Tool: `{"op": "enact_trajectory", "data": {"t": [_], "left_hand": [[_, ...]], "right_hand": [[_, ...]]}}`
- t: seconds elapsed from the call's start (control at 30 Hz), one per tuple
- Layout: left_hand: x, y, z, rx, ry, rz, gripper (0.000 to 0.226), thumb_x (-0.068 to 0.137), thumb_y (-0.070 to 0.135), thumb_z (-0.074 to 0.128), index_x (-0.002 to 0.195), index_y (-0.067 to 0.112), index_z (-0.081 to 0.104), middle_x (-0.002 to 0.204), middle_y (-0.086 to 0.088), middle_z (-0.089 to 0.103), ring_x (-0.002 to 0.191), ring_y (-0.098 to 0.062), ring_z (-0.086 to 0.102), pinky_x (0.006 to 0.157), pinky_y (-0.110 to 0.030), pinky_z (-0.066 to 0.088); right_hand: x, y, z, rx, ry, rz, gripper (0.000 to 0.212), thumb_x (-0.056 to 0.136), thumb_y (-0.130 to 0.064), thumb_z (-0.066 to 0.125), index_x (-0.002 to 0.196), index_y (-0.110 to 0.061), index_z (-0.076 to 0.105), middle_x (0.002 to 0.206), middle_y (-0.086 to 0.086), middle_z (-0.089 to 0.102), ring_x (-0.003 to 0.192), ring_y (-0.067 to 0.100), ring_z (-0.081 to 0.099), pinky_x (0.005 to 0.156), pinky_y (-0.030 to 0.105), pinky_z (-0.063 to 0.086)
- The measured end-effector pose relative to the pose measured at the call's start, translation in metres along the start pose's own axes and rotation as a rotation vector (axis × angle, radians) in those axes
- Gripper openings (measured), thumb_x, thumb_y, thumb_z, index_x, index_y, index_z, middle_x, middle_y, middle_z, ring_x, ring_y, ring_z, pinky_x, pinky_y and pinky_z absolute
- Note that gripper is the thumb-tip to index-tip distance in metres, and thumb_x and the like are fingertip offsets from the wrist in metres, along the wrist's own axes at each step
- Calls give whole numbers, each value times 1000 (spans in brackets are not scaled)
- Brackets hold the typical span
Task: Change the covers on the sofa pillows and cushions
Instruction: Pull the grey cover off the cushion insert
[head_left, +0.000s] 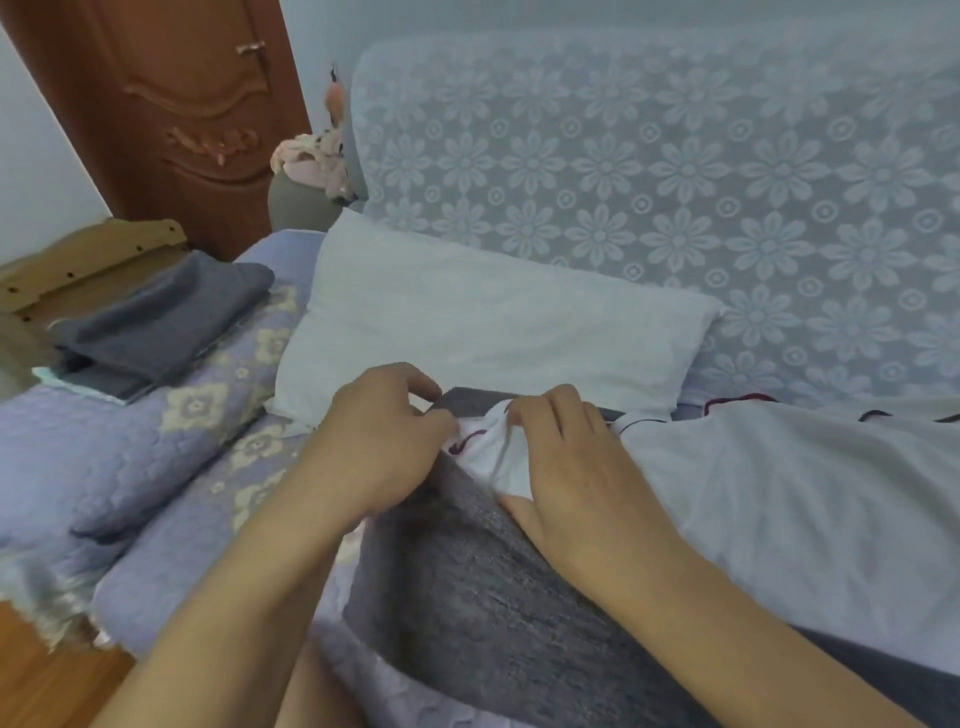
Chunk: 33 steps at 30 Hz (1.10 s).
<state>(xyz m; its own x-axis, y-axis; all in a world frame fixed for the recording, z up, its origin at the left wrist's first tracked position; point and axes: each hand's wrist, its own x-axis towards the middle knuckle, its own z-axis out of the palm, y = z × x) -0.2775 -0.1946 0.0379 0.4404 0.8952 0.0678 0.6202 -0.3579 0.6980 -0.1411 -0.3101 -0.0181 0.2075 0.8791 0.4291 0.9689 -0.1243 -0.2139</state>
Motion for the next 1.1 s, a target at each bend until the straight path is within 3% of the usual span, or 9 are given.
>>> {"op": "enact_trajectory", "data": {"t": [0.07,0.17,0.3,0.5,0.63,0.77,0.9,1.0,1.1], "left_hand": [[5,-9,0,-338,-89,-127,20,88,7,59,99,18,72,77,-5,72,67,-24,66,59,-38,60],[7,-27,15,-817,-337,-327,33,84,-8,49,110,-7,71,91,-15,63,67,-16,59,53,-28,57],[0,-43,34,-1180,-555,-368,45,68,-5,59,112,-10,71,111,-24,67,89,-25,67,79,-36,61],[1,-38,29,-954,-423,-270,25,82,-1,58,104,-3,71,93,-20,61,77,-26,61,61,-30,57],[-4,-29,29,-795,-334,-235,10,86,1,59,85,4,68,75,-16,60,66,-24,56,56,-27,45],[-9,-31,37,-724,-194,-177,6,87,24,74,84,19,73,82,-12,75,75,-22,66,72,-38,51],[-15,-26,31,-715,-276,-214,29,78,36,75,77,8,76,81,-32,69,69,-30,59,65,-37,42],[-16,-30,24,-728,-331,-305,31,87,18,67,57,10,69,53,-15,57,42,-19,50,48,-21,37],[-16,-33,17,-725,-380,-376,23,81,16,69,58,12,68,59,-13,52,47,-21,46,48,-23,33]], "right_hand": [[-4,3,-7,16,-9,-14,59,78,-35,74,128,-21,45,117,-2,42,100,20,49,79,38,50],[-7,3,-16,-35,-45,-89,70,77,-43,75,136,-22,42,122,-3,47,106,21,53,81,38,51],[-7,10,-16,-103,-77,-130,74,76,-51,71,137,-20,43,119,-3,54,105,20,56,80,38,50],[-14,2,-4,-182,109,-100,49,72,-36,83,111,-14,62,78,-3,62,66,20,57,62,31,43],[-19,7,1,-84,175,-168,30,82,-24,77,104,-16,57,109,3,53,98,24,52,81,38,43],[-20,7,-1,22,237,-305,41,90,-20,69,125,-15,50,131,5,50,116,27,51,99,39,40],[-21,6,0,-13,89,-297,51,91,-22,66,138,-13,48,121,1,54,109,21,50,99,34,37],[-20,-1,-4,-92,39,-296,46,89,-25,64,131,-11,56,109,2,56,98,23,50,91,37,39],[-19,-7,-9,-120,45,-280,28,86,-27,67,111,-15,64,102,1,51,95,22,45,83,36,37]]}}
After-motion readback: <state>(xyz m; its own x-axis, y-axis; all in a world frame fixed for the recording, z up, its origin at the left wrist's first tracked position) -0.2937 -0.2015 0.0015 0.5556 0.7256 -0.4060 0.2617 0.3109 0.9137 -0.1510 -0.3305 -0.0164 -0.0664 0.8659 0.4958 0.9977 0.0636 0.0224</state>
